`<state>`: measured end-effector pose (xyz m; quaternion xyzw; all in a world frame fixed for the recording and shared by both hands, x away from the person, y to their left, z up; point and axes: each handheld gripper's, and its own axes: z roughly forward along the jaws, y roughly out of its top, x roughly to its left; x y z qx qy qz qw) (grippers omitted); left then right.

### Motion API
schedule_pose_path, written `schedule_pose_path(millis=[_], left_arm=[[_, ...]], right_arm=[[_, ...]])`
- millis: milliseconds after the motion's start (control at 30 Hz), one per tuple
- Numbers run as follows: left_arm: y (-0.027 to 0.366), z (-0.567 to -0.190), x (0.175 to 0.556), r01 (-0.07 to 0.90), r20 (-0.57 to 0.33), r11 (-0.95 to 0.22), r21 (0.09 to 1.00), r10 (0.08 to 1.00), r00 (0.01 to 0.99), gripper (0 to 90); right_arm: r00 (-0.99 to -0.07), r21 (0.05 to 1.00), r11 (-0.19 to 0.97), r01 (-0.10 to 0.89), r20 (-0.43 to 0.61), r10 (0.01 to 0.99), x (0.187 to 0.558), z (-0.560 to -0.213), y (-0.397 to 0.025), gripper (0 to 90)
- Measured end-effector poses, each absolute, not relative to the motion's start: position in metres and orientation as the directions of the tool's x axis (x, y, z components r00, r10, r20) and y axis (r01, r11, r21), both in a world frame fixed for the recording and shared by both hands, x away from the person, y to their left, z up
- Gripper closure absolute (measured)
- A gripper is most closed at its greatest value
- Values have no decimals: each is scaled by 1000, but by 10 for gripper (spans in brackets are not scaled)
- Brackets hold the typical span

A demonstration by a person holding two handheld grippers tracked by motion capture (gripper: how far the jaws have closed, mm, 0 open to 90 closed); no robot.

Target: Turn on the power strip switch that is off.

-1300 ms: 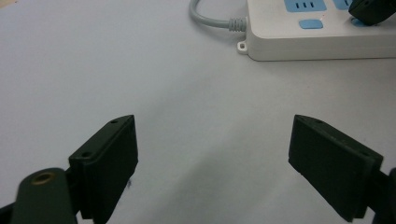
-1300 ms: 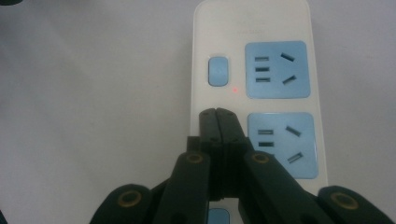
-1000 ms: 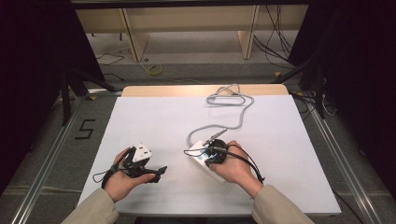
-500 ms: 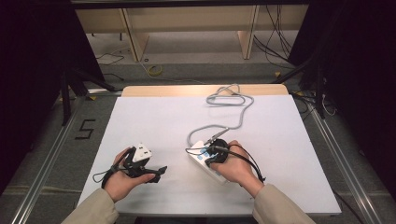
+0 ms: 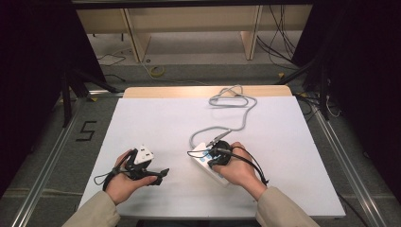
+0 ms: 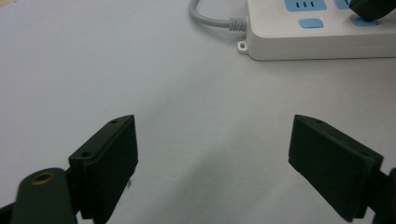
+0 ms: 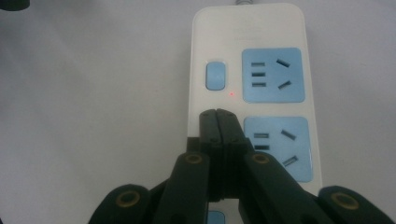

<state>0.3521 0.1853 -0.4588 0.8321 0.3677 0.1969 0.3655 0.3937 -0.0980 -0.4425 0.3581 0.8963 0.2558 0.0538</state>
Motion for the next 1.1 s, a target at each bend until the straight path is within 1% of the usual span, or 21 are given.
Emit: schedule_pose_path(millis=[200,267,500,1100], left_arm=[[185,-459,352,467,60,-463,753,756,652,154],[185,-459,352,468,60,-463,753,756,652,154],[185,-459,352,468,61,-467,751,754,654,154],[186,-459,352,469,60,-463,752,757,651,154]], right_arm=[[-739,508,610,608,82,669,394,-442,-98,898],[-737,517,605,606,80,671,394,-441,-99,876],[-734,548,590,594,69,676,393,-438,-101,860],[-719,579,552,600,88,689,392,-435,-115,792]])
